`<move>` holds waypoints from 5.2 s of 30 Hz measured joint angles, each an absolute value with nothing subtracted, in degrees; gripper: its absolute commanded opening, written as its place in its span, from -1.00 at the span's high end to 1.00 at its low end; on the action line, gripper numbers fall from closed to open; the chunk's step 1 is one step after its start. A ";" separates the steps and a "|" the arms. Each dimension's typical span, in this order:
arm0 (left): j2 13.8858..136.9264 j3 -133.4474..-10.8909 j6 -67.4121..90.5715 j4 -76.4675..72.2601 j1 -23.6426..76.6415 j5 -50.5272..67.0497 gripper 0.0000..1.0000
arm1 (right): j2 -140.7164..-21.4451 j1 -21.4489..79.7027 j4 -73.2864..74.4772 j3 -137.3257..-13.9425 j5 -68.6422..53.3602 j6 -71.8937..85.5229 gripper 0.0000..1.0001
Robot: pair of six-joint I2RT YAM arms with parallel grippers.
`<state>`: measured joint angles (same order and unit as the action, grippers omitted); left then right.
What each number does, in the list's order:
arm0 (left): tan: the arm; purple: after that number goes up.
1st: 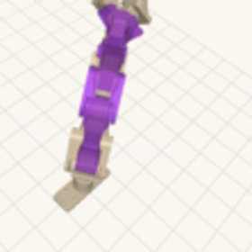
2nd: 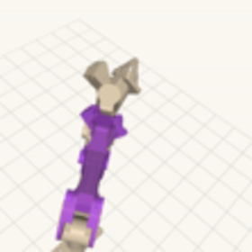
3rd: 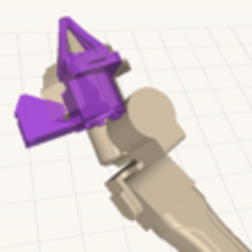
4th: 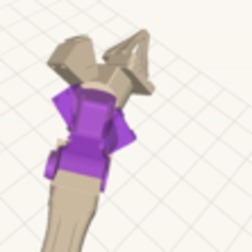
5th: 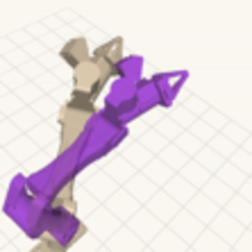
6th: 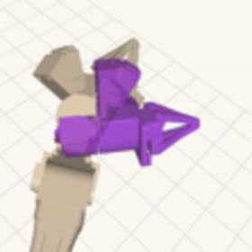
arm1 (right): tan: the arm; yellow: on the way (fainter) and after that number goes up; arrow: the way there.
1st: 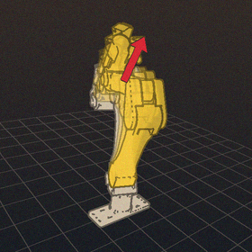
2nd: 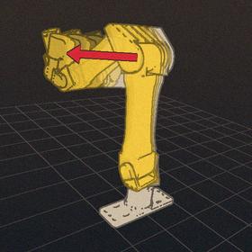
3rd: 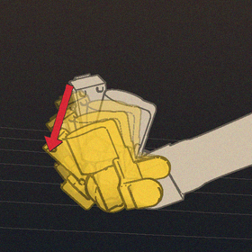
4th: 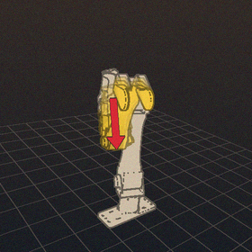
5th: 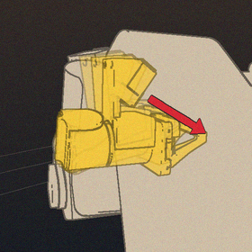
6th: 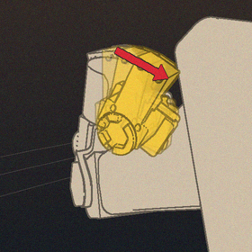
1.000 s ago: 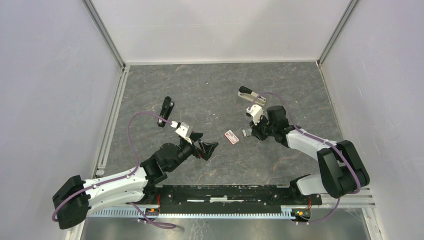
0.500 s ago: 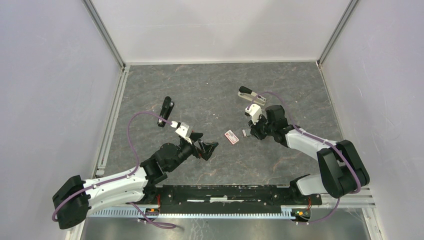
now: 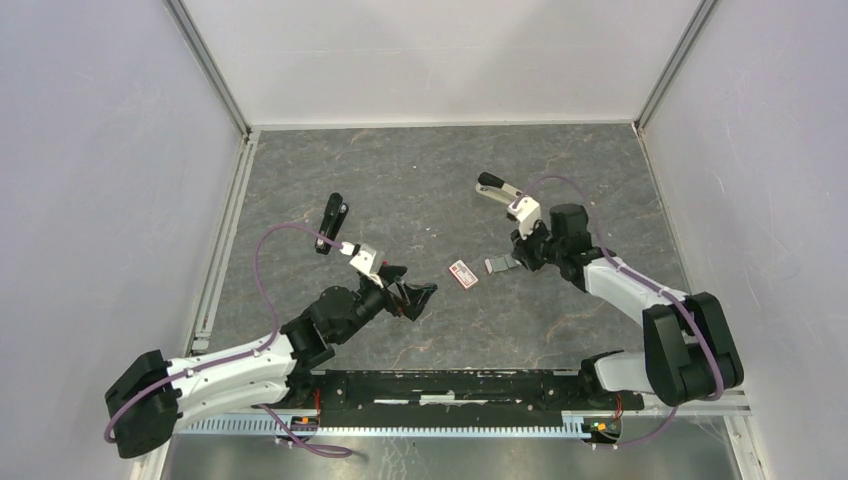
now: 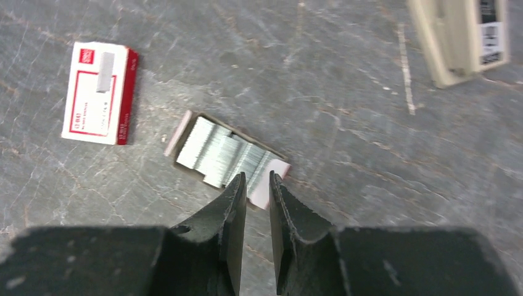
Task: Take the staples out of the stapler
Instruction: Adjust the staple in the staple box, then pick up the shell from the center of the board.
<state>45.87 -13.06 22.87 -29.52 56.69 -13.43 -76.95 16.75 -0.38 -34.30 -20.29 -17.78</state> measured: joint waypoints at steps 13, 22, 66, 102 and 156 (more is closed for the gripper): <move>64.36 -17.08 28.62 -36.82 56.29 -10.72 -0.97 | -76.31 3.95 -1.83 -34.30 -36.77 -14.20 0.04; 71.02 -20.75 36.64 -40.58 48.77 -3.53 -0.93 | -73.12 0.49 -1.23 -34.30 -45.19 -15.90 -0.18; 93.60 -52.12 24.64 -0.47 41.87 13.87 -0.53 | -62.17 -2.31 9.63 -34.28 -56.80 -30.11 -0.41; 24.64 -17.19 27.86 0.14 41.85 -13.45 -1.00 | -94.94 39.03 12.97 -55.72 -10.59 -17.02 -0.96; 25.50 -15.35 29.87 -1.87 41.85 -9.91 -1.00 | -82.81 38.59 14.37 -47.31 -12.03 -19.68 0.30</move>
<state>25.50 -15.35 29.87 -1.87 41.85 -9.91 -82.81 38.59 14.37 -47.31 -12.03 -19.68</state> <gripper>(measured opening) 0.996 0.347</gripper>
